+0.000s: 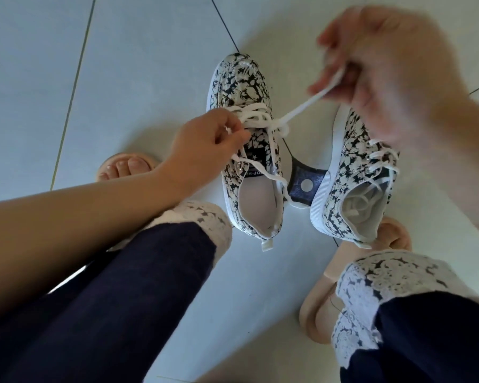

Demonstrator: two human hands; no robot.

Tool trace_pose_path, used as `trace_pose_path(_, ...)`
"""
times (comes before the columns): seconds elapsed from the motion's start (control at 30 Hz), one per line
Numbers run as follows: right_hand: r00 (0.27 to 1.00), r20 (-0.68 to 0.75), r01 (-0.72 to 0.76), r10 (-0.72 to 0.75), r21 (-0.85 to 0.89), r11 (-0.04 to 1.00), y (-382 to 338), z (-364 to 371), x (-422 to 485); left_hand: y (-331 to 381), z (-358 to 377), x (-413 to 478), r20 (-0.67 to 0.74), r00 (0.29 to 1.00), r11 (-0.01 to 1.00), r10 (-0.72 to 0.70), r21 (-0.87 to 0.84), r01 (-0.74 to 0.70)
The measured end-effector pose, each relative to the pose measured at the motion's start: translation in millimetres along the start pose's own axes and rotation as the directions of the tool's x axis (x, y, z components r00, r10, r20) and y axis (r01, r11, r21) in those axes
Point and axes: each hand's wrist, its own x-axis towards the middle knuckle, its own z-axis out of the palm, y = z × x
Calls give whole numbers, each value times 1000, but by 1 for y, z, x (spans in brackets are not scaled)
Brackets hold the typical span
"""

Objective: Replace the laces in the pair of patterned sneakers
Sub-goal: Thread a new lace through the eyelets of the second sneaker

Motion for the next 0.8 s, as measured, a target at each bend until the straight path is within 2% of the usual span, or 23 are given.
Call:
trace_pose_path(0.03, 999, 18, -48, 45, 202, 978, -7, -9, 5, -2, -1, -2, 36, 999, 999, 8, 33, -9)
trace_pose_path(0.07, 989, 127, -130, 82, 442, 888, -12, -19, 11, -4, -2, -4, 68, 998, 999, 7, 36, -9)
trace_pose_path(0.1, 950, 294, -283, 107, 661, 695, -16, -26, 14, -5, -2, -4, 93, 996, 1000, 2, 20, -4)
trace_pose_path(0.13, 905, 393, -411, 161, 712, 570, -18, -30, 14, -5, -4, -5, 111, 994, 1000, 0, 3, -1)
trace_pose_path(0.17, 871, 403, -489, 280, 659, 571, -21, -37, 14, -5, -6, -5, 125, 992, 1000, 1, -5, 0)
trace_pose_path(0.23, 817, 466, -574, 340, 601, 556, -22, -46, 18, -6, -12, -4, 156, 988, 1000, 7, 6, -8)
trace_pose_path(0.27, 782, 527, -619, 333, 592, 516, -23, -47, 20, -6, -15, -4, 175, 985, 1000, 7, 22, -11)
trace_pose_path(0.33, 748, 558, -651, 360, 510, 562, -31, -41, 18, -6, -19, -3, 197, 980, 995, 15, 89, -34)
trace_pose_path(0.4, 740, 551, -627, 387, 356, 693, -25, -29, 16, -4, -20, -2, 142, 990, 993, 26, 110, -42)
trace_pose_path(0.43, 787, 447, -543, 426, 175, 821, -21, -22, 12, -1, -20, -1, 94, 996, 998, 3, 58, -8)
trace_pose_path(0.47, 875, 291, -384, 386, -68, 921, -18, -17, 6, 3, -22, 0, 60, 997, 999, -40, -31, 42)
trace_pose_path(0.5, 910, 236, -291, 340, -218, 931, -15, -10, 0, 7, -24, 1, 54, 995, 985, -89, -144, 96)
trace_pose_path(0.57, 894, 288, -272, 343, -260, 927, -9, 5, -7, 14, -34, 5, 117, 975, 867, -189, -446, 221)
trace_pose_path(0.63, 881, 286, -297, 378, -288, 910, -5, 14, -9, 19, -46, 11, 238, 947, 634, -214, -704, 320)
trace_pose_path(0.67, 879, 272, -313, 392, -291, 904, -5, 16, -8, 21, -53, 14, 294, 937, 545, -189, -762, 349)
trace_pose_path(0.73, 881, 266, -322, 392, -269, 908, -7, 18, -6, 22, -67, 17, 349, 930, 485, -117, -797, 360)
trace_pose_path(0.8, 879, 274, -343, 391, -207, 916, -11, 19, -3, 20, -80, 17, 360, 930, 512, -72, -787, 345)
